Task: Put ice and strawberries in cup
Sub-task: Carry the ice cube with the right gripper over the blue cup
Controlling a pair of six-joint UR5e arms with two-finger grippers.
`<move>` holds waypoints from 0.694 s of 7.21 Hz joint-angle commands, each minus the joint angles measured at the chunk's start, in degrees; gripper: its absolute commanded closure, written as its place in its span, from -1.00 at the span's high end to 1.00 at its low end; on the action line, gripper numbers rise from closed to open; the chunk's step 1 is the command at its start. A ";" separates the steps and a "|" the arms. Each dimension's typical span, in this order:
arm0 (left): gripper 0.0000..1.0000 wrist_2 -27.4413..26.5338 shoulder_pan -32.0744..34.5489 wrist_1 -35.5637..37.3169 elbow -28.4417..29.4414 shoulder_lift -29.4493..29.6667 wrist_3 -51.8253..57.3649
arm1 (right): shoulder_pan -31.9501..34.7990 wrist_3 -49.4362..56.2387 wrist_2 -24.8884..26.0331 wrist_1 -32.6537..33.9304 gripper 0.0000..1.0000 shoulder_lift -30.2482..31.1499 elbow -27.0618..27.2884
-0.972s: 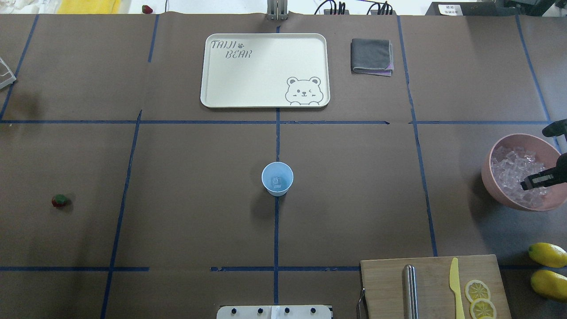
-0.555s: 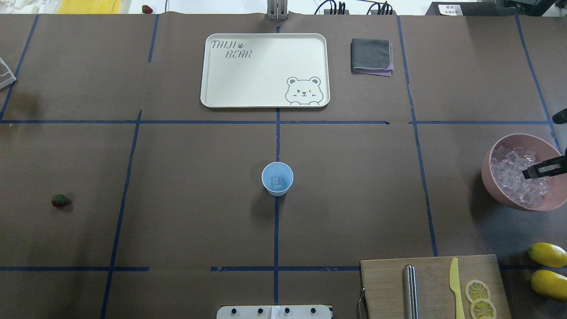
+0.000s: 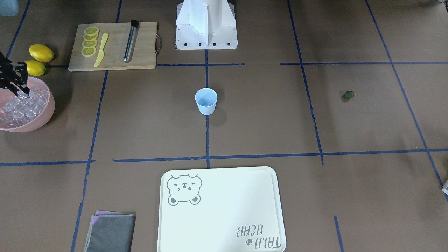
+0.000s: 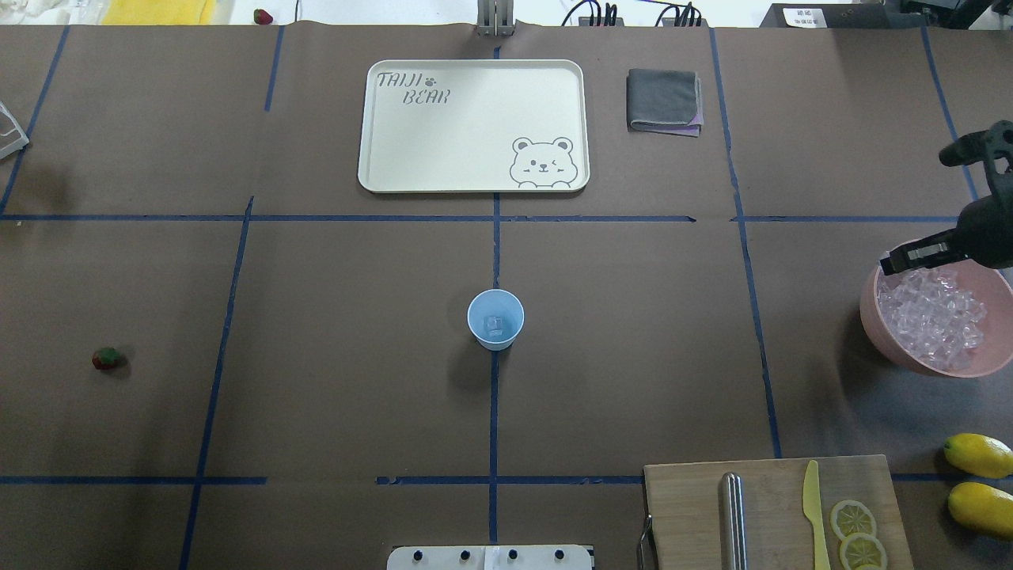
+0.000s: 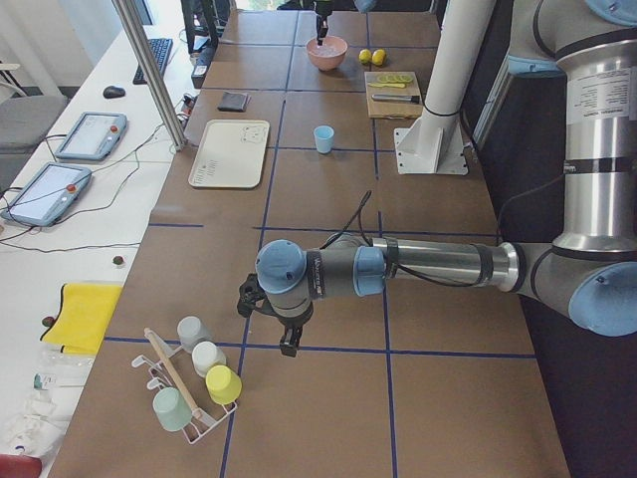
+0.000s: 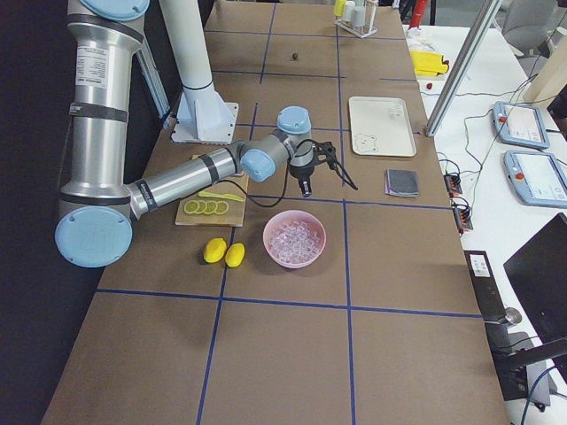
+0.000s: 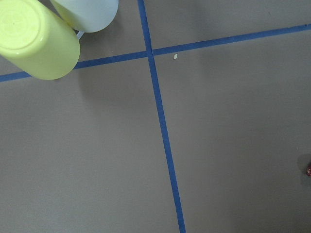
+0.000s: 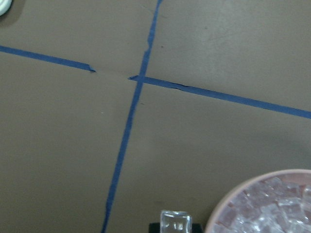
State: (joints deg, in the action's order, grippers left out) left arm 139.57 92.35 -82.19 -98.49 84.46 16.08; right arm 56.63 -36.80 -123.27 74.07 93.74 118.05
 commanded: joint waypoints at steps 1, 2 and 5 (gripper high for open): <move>1.00 0.00 -0.07 0.01 -0.12 0.00 0.00 | -5.80 -10.06 1.01 3.61 -1.00 -9.23 0.33; 1.00 0.00 -0.07 0.01 -0.12 0.00 0.00 | -11.14 -14.92 3.10 9.37 -1.00 -16.33 -0.10; 1.00 0.00 -0.07 -0.07 -0.21 -0.17 0.00 | -23.03 -26.97 15.06 23.93 -1.00 -38.67 -6.84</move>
State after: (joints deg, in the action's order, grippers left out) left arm 139.57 92.29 -82.19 -98.67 84.41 16.08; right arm 37.99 -58.07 -112.02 94.55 63.54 114.89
